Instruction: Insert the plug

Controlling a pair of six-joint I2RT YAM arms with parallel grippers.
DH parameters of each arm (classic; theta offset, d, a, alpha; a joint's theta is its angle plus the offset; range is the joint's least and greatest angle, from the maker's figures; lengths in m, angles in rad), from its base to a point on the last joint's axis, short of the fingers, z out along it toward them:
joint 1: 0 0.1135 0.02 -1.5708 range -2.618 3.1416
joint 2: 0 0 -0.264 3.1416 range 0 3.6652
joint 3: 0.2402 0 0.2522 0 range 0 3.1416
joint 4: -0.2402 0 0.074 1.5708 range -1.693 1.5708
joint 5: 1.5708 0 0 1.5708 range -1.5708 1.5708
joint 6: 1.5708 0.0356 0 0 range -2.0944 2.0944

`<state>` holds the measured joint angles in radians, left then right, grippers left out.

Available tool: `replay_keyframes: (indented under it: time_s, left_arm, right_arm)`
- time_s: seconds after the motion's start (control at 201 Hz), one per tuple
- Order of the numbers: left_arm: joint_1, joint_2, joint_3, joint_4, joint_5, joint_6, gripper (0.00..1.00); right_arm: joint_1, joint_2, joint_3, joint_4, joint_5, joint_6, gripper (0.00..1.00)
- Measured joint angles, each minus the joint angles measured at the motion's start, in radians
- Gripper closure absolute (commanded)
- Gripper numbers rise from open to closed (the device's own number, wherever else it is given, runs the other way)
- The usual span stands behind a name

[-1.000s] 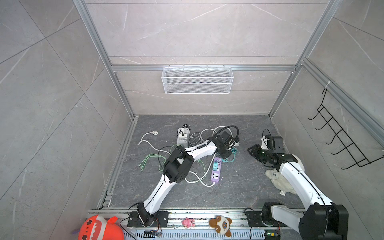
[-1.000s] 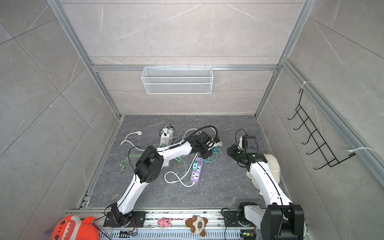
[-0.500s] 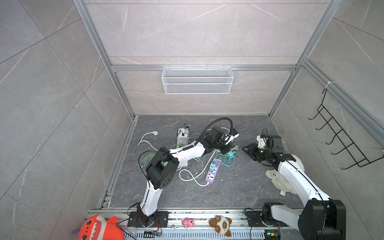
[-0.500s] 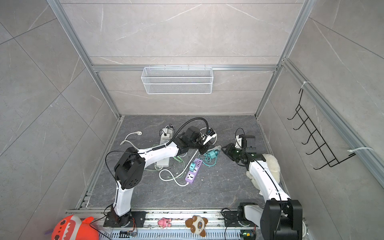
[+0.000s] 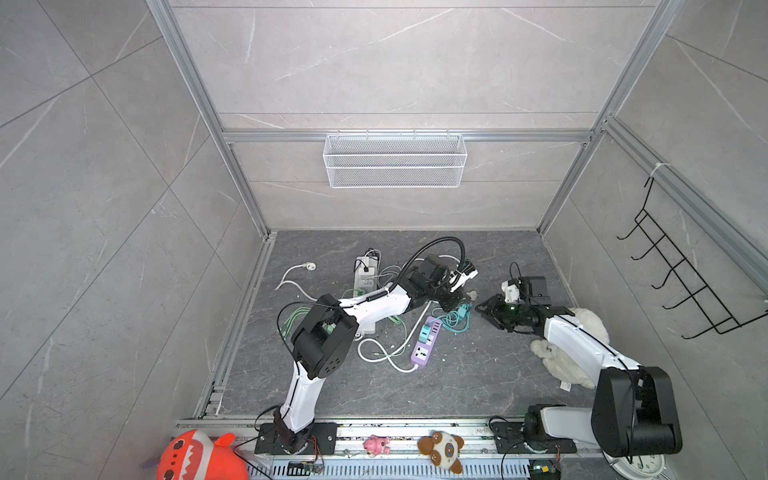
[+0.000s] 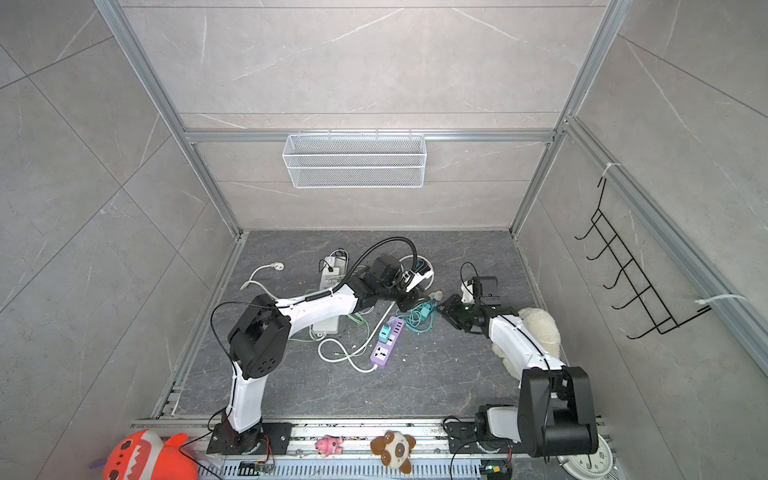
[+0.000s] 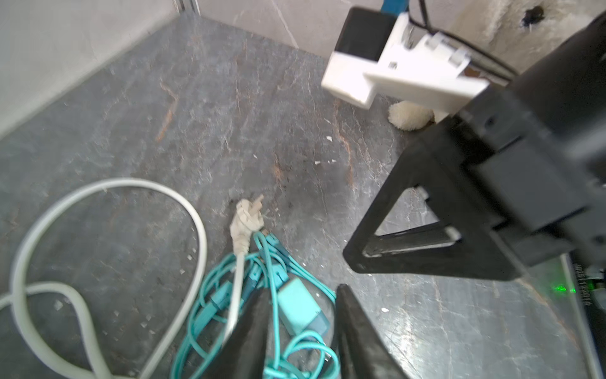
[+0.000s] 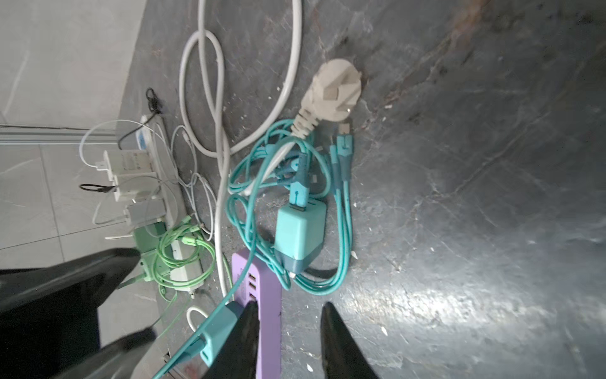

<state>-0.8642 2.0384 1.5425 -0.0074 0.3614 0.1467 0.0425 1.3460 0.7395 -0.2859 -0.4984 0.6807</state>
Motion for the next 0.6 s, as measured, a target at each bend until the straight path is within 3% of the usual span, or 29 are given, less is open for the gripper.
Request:
replay_keyframes:
  time_s: [0.1,0.244,0.393,0.597]
  left_arm:
    - [-0.005,-0.018,-0.050,-0.007,0.004,-0.017,0.48]
    - [-0.040,-0.018,-0.051,-0.066,-0.035,-0.023,0.47]
    - [-0.109,0.004,0.020,-0.130,-0.111,-0.023,0.49]
    - [-0.146,0.116,0.180,-0.233,-0.217,-0.034,0.53]
  right_arm:
    - [0.027,0.025,0.001,-0.011,0.044,0.000,0.65]
    - [0.031,0.009,0.038,-0.078,0.166,-0.005,0.63]
    - [-0.009,-0.040,0.047,-0.126,0.264,-0.030,0.64]
    - [-0.044,-0.046,0.048,-0.148,0.286,-0.056,0.65]
